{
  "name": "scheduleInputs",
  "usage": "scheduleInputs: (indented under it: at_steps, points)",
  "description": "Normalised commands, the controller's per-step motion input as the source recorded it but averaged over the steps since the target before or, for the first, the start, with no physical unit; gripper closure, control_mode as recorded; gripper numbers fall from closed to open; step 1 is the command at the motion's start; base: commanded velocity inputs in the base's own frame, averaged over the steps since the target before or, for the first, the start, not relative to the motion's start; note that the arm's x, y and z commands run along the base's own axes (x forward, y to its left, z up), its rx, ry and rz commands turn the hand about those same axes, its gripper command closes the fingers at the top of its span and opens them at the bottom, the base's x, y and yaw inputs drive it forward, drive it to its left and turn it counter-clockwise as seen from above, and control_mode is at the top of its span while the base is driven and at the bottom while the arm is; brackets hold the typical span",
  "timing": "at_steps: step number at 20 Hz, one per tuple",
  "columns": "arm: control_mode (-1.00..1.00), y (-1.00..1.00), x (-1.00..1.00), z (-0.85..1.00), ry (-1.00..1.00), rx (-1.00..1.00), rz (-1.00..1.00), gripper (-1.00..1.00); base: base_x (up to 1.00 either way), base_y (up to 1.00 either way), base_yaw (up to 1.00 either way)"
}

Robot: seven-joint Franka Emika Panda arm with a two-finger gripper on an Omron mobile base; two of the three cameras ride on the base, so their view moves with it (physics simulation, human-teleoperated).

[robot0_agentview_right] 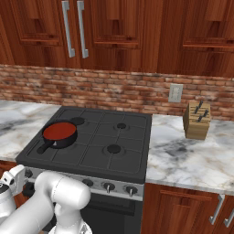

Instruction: Wait until the marinara sauce is simmered to a deep red color and then turn off the stove.

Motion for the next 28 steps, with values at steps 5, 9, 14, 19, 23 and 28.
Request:
scheduleInputs:
  at_steps: [5, 9, 14, 19, 23, 28]
  points:
    - [-1.00, 0.00, 0.00, 0.00, 0.00, 0.00, 0.00, -1.00, 0.00, 0.00, 0.00]
    - [-1.00, 0.00, 0.00, 0.00, 0.00, 0.00, 0.00, -1.00, 0.00, 0.00, 0.00]
    - [-1.00, 0.00, 0.00, 0.00, 0.00, 0.00, 0.00, -1.00, 0.00, 0.00, 0.00]
    - [-1.00, 0.00, 0.00, 0.00, 0.00, 0.00, 0.00, -1.00, 0.00, 0.00, 0.00]
    - [-1.00, 0.00, 0.00, 0.00, 0.00, 0.00, 0.00, -1.00, 0.00, 0.00, 0.00]
    - [-1.00, 0.00, 0.00, 0.00, 0.00, 0.00, 0.00, -1.00, 0.00, 0.00, 0.00]
